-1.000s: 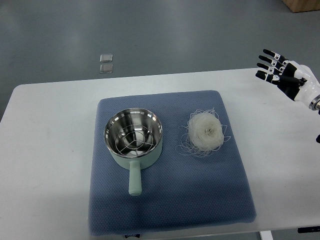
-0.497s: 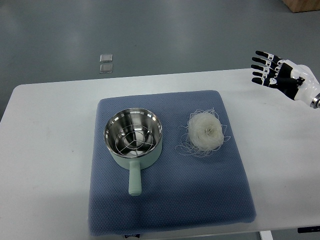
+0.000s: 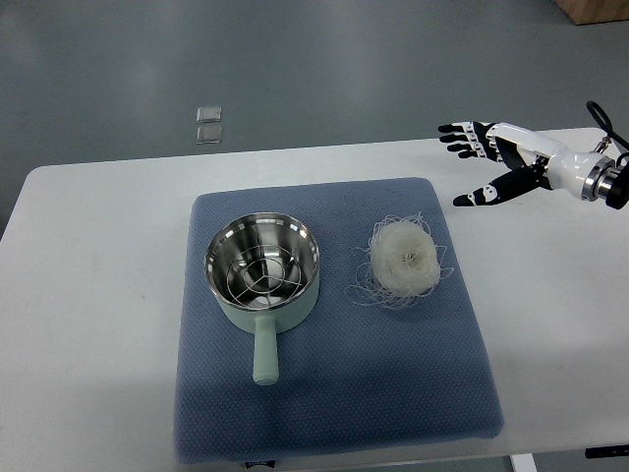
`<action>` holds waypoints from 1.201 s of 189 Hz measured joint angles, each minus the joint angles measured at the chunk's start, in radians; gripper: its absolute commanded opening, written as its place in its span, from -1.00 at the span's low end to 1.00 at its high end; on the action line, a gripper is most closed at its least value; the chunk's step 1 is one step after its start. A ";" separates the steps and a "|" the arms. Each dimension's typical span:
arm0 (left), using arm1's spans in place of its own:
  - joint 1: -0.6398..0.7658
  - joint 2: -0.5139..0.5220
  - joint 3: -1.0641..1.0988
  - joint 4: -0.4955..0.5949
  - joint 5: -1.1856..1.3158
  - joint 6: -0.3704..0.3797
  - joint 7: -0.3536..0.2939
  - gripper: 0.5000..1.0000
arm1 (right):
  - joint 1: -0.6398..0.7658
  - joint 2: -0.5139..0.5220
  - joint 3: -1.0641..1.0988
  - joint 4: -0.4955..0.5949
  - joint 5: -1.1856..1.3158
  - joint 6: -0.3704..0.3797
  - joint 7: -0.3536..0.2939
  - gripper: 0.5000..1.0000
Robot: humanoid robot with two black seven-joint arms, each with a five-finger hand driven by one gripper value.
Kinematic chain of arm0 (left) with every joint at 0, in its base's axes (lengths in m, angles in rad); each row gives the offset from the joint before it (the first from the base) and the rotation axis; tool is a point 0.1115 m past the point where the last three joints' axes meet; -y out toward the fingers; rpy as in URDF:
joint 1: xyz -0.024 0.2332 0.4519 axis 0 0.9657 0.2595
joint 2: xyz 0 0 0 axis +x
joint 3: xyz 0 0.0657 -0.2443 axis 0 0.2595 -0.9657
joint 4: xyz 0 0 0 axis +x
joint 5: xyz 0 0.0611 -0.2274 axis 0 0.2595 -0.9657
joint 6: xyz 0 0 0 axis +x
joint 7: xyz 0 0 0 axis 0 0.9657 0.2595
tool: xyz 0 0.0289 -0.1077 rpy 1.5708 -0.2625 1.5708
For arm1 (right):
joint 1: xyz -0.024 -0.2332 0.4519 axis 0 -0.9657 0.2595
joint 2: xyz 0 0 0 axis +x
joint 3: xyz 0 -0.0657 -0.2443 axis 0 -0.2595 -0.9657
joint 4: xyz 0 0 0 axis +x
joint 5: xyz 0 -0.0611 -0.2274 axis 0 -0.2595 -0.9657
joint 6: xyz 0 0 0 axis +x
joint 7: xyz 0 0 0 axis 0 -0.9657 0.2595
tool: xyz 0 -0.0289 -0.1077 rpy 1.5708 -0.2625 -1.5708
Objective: Put vermicelli into pot with right hand
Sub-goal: 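Move the right hand toward the white vermicelli bundle, then close the right hand fingers around the vermicelli bundle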
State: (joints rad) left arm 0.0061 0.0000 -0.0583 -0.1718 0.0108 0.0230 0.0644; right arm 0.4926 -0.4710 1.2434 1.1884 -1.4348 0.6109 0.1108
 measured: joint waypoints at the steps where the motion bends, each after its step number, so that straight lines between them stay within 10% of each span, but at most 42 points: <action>1: 0.000 0.000 0.000 0.000 0.000 0.000 0.000 1.00 | 0.000 -0.001 -0.002 0.003 -0.005 0.000 0.000 0.72; 227: 0.000 0.000 0.000 0.000 0.000 0.000 0.000 1.00 | 0.123 0.054 -0.378 0.124 -0.597 0.000 -0.002 0.71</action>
State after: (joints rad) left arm 0.0060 0.0000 -0.0583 -0.1718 0.0108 0.0230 0.0644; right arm 0.6151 -0.4174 0.8651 1.3123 -2.0319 0.6109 0.1090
